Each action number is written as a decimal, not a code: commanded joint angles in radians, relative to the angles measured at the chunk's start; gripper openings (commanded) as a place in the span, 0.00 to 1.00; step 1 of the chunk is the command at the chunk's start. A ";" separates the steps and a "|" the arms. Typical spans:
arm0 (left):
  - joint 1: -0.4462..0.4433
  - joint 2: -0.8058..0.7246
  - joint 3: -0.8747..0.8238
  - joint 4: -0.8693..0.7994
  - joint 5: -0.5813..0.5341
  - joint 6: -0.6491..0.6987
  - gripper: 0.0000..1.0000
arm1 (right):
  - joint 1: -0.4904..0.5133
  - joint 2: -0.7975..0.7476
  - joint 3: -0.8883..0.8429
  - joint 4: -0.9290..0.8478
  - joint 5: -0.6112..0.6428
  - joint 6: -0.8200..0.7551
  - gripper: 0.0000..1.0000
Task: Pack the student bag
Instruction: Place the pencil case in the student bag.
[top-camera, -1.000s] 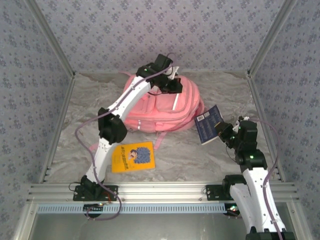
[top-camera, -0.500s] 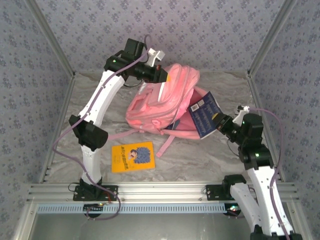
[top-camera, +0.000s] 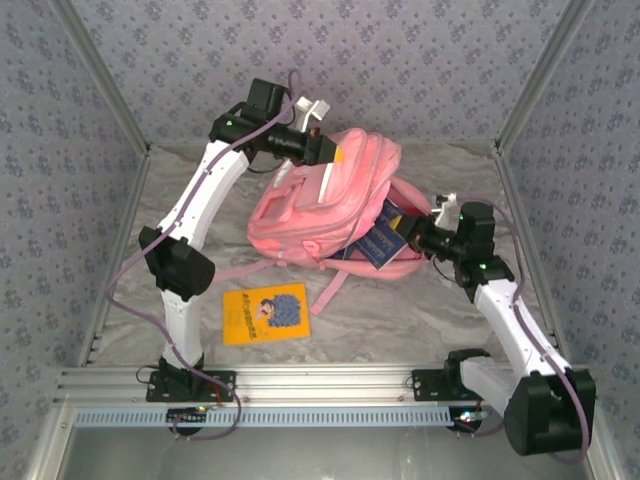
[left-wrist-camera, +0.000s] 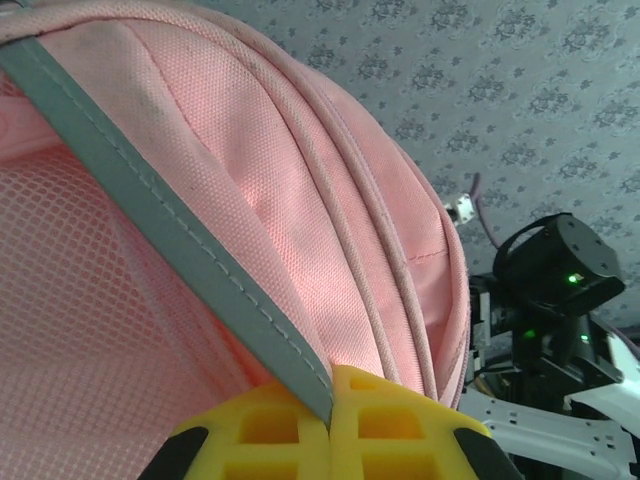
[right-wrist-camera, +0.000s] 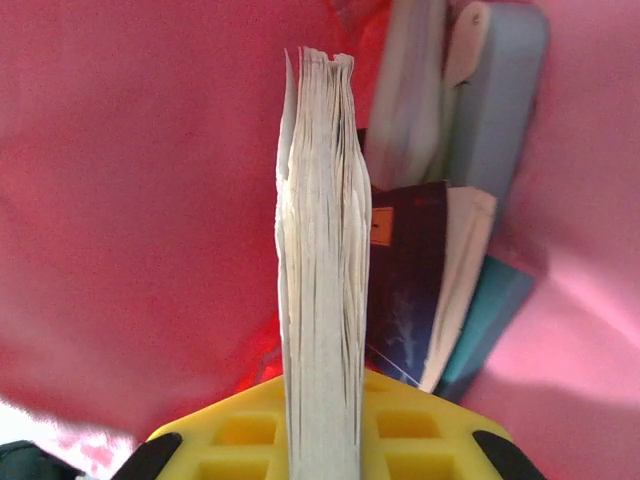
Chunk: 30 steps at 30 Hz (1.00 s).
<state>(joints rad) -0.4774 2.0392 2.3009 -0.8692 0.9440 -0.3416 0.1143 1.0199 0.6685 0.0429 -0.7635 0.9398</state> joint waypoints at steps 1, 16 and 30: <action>0.004 -0.057 0.038 0.185 0.160 -0.015 0.00 | 0.042 0.059 0.044 0.147 -0.061 0.030 0.00; 0.009 -0.051 0.051 0.256 0.198 -0.067 0.00 | 0.278 0.545 0.489 -0.264 0.249 -0.213 0.03; 0.094 -0.036 0.036 0.286 0.179 -0.121 0.00 | 0.329 0.701 0.541 0.058 0.291 -0.077 0.74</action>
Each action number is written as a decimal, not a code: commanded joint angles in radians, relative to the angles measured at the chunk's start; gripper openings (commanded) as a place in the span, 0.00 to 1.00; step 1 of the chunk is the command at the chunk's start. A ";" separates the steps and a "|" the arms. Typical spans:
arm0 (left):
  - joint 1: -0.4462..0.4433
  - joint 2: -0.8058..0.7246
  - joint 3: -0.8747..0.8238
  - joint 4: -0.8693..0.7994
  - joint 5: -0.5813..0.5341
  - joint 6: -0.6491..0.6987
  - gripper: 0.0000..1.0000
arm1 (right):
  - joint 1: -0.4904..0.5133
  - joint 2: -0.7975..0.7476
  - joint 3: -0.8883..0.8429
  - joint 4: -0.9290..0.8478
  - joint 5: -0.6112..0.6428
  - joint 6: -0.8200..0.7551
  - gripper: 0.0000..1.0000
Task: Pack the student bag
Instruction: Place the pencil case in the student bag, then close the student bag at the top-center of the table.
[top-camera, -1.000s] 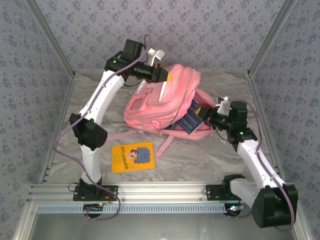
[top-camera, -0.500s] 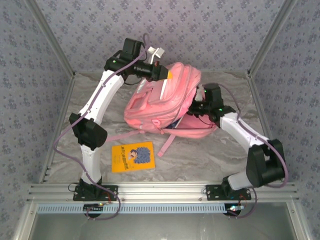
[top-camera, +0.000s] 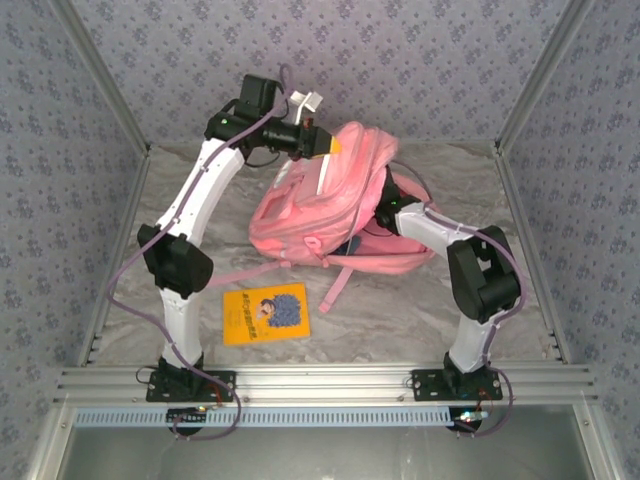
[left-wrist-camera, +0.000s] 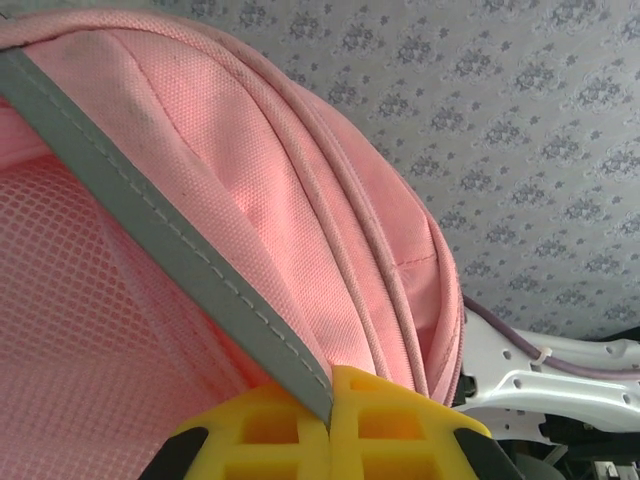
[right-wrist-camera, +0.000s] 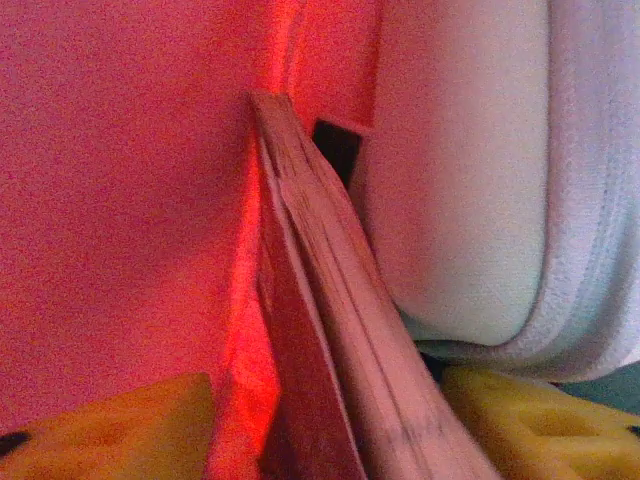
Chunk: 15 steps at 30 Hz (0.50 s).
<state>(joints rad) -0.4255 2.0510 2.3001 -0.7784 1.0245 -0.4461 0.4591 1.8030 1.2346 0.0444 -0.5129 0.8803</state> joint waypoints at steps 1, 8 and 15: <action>0.051 -0.047 0.033 0.196 0.092 -0.021 0.00 | -0.025 -0.114 -0.060 0.043 0.063 -0.033 0.77; 0.090 -0.001 0.059 0.163 -0.002 -0.035 0.00 | -0.104 -0.385 -0.262 -0.103 0.255 -0.103 0.85; 0.079 0.108 0.136 0.034 -0.230 0.016 0.09 | -0.105 -0.664 -0.374 -0.288 0.557 -0.186 0.78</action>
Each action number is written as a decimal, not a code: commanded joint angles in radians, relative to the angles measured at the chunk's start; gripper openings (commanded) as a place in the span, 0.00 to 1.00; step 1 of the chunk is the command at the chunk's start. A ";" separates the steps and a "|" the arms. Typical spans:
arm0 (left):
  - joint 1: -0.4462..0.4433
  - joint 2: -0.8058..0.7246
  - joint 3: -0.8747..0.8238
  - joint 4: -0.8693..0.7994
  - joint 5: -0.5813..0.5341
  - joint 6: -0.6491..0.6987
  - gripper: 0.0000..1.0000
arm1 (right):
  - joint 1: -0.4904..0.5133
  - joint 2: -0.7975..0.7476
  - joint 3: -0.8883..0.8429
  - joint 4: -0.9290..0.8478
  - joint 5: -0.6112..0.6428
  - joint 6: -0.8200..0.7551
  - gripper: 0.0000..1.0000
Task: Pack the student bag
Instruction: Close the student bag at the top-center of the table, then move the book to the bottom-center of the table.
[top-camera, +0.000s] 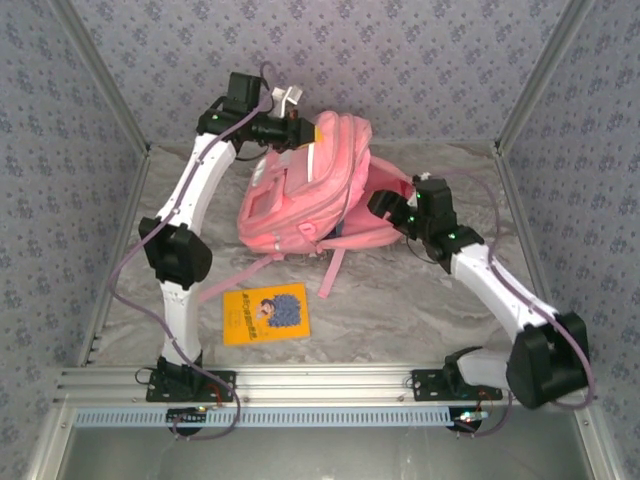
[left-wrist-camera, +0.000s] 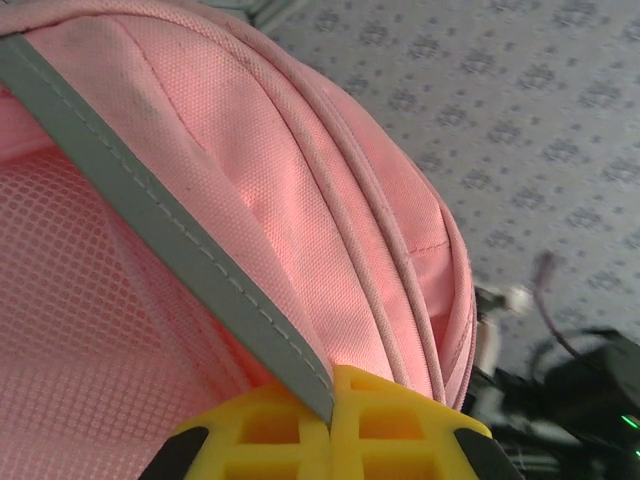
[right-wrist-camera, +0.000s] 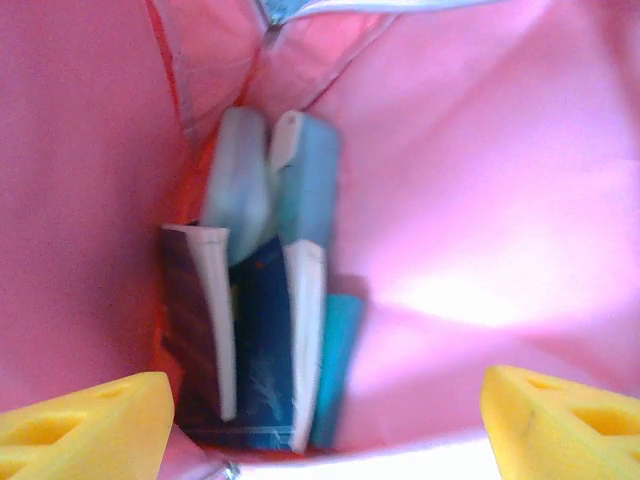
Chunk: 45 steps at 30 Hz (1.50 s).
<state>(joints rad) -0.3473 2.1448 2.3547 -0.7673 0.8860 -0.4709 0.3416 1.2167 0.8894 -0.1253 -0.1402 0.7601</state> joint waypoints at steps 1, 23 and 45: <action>-0.003 0.029 0.087 0.010 -0.121 0.035 0.18 | 0.019 -0.109 -0.037 -0.143 0.207 -0.073 0.77; 0.068 -0.917 -1.308 0.277 -0.497 -0.232 0.51 | 0.477 -0.020 -0.106 -0.126 -0.034 -0.196 0.79; 0.183 -1.161 -1.913 0.241 -0.647 -0.419 0.59 | 0.616 0.269 -0.173 0.119 -0.017 0.053 0.85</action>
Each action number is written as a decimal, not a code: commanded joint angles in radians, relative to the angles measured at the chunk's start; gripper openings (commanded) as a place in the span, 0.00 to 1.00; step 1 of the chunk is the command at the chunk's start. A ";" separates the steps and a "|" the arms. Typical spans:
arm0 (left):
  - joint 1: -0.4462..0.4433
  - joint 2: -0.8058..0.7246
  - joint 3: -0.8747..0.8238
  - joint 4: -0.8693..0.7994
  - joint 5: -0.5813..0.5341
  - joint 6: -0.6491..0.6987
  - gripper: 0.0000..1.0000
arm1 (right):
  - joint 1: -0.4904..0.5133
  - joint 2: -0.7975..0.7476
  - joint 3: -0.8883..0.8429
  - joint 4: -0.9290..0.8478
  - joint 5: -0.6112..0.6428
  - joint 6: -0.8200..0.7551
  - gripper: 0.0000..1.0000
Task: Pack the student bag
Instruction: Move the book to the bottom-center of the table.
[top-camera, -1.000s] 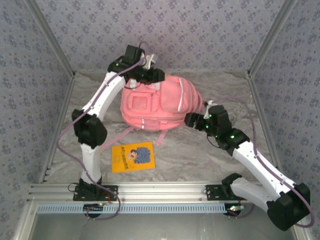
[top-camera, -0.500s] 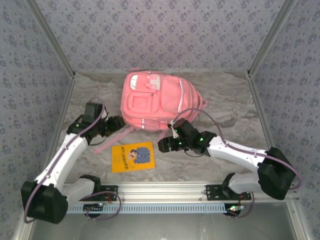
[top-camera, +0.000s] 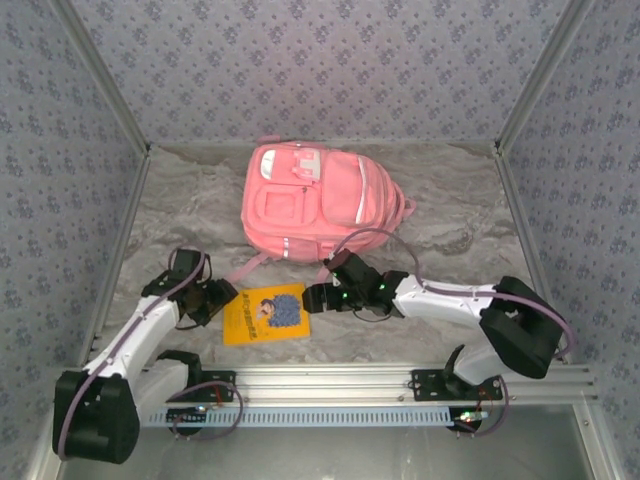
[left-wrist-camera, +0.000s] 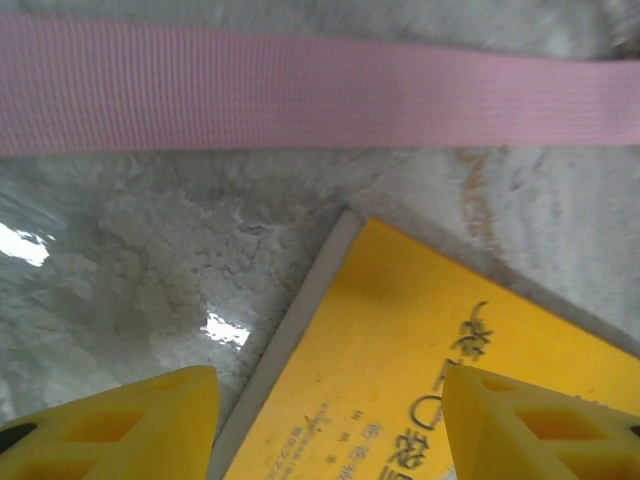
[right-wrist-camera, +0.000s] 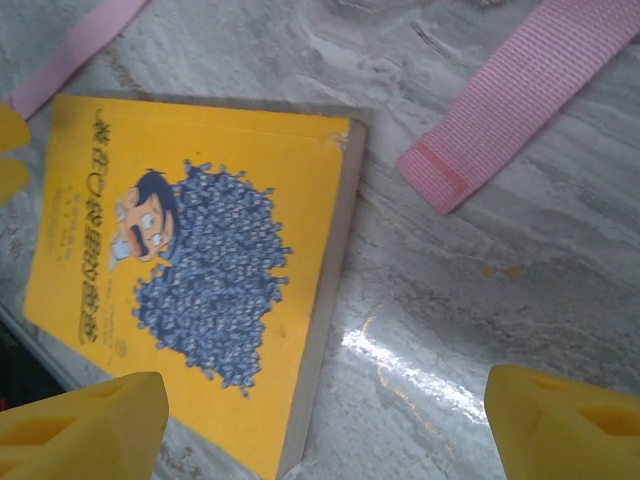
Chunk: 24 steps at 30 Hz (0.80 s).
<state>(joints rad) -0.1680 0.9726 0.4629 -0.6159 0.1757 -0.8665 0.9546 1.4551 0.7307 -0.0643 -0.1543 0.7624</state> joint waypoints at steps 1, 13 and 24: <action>-0.001 0.009 -0.025 0.093 0.072 -0.019 0.59 | 0.003 0.040 -0.015 0.062 -0.013 0.058 0.85; -0.223 -0.081 -0.083 0.120 0.122 -0.089 0.56 | -0.056 0.155 -0.039 0.183 -0.180 0.155 0.77; -0.341 -0.124 -0.144 0.168 0.137 -0.146 0.55 | -0.101 0.088 -0.110 0.125 -0.218 0.159 0.65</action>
<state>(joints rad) -0.4843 0.8524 0.3416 -0.4950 0.2657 -0.9794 0.8513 1.5688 0.6369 0.1646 -0.3660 0.9348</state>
